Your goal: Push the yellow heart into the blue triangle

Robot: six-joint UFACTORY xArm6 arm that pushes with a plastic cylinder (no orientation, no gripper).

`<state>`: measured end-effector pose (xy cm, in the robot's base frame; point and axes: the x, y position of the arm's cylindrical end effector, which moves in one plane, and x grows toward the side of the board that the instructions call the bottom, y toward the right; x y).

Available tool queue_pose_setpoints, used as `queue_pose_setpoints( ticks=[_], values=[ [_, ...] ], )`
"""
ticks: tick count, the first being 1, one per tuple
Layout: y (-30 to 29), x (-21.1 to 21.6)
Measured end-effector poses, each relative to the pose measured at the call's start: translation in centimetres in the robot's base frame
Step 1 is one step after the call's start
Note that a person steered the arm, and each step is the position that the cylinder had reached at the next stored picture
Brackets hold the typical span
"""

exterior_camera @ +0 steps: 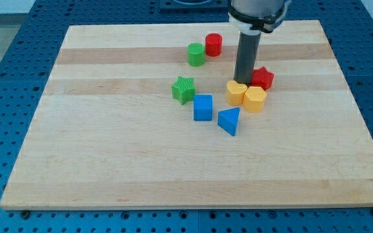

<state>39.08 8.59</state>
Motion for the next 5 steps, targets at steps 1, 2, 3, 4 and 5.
queue_pose_setpoints(
  ticks=[1,2,3,4,5],
  values=[
    [-2.3,0.0],
    [-3.5,1.1],
    [-3.5,3.2],
    [-3.5,3.3],
    [-3.5,1.8]
  ],
)
